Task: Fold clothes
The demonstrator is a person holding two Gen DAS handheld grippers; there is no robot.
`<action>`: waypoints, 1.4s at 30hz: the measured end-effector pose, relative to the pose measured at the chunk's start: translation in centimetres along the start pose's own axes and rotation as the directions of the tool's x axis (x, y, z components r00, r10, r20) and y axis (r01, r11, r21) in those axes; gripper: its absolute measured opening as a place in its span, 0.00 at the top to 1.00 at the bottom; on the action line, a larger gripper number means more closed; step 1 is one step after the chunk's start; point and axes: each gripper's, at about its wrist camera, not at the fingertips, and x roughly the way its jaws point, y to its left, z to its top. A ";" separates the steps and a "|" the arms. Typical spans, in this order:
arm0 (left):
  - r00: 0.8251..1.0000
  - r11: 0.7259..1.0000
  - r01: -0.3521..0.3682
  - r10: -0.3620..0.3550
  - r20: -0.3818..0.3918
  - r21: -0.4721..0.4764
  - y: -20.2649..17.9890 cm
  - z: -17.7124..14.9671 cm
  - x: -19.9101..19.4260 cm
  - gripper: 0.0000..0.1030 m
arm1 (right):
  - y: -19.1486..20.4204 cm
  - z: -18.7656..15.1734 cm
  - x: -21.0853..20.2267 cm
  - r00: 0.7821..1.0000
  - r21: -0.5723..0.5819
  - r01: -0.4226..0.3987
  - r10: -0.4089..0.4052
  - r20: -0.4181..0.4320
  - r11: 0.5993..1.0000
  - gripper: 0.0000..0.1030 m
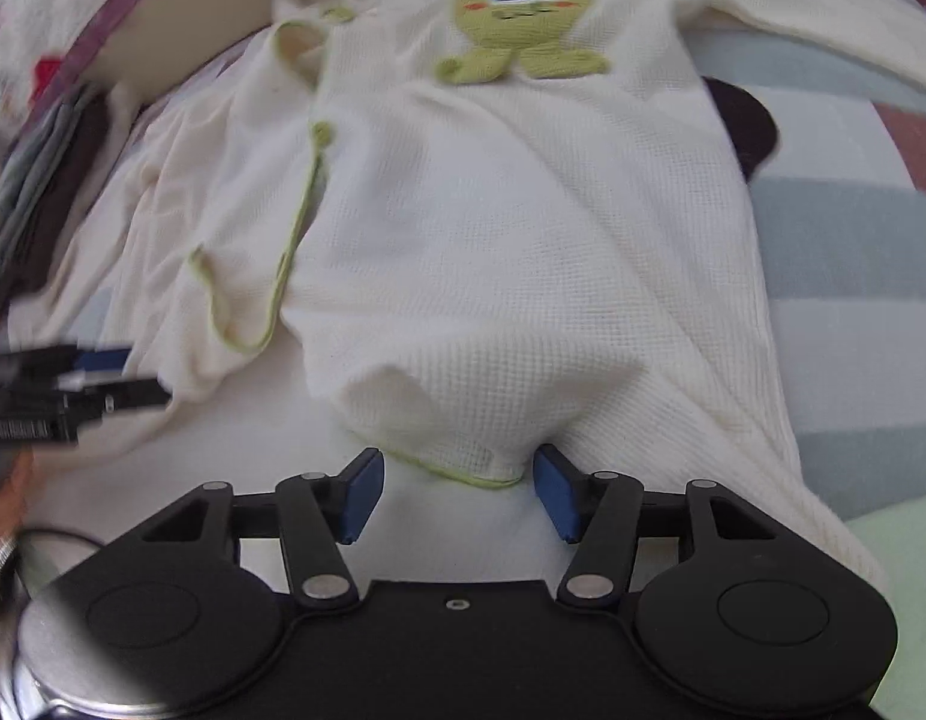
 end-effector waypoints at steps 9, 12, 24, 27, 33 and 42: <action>0.997 0.997 0.060 -0.061 0.036 0.040 -0.5 -0.2 -0.4 0.39 | 0.4 -0.5 -2.3 0.997 -0.040 -0.069 0.070 0.027 0.997 0.86; 0.978 0.978 0.206 -0.205 0.026 -0.045 0.0 -0.3 -0.3 0.46 | 0.7 -1.6 -3.8 0.985 -0.020 -0.171 0.171 -0.005 0.985 0.86; 0.926 0.930 0.340 -0.357 0.125 0.139 -4.5 -0.5 -2.1 0.53 | 0.5 -1.0 -2.4 0.913 0.202 -0.396 0.407 -0.016 0.896 0.86; 0.931 0.918 0.288 -0.335 0.144 0.272 -6.1 -1.3 -2.6 0.52 | 0.0 -0.5 -1.9 0.907 0.264 -0.405 0.420 -0.001 0.875 0.86; 0.941 0.917 0.280 -0.320 0.106 0.284 -7.3 -2.2 -0.7 0.51 | 1.8 -0.1 -1.8 0.874 0.169 -0.459 0.477 -0.090 0.872 0.86; 0.947 0.915 0.238 -0.293 0.129 0.326 -8.5 -2.4 -0.9 0.51 | 1.3 0.2 -8.0 0.988 -0.095 -0.153 0.152 -0.019 0.984 0.63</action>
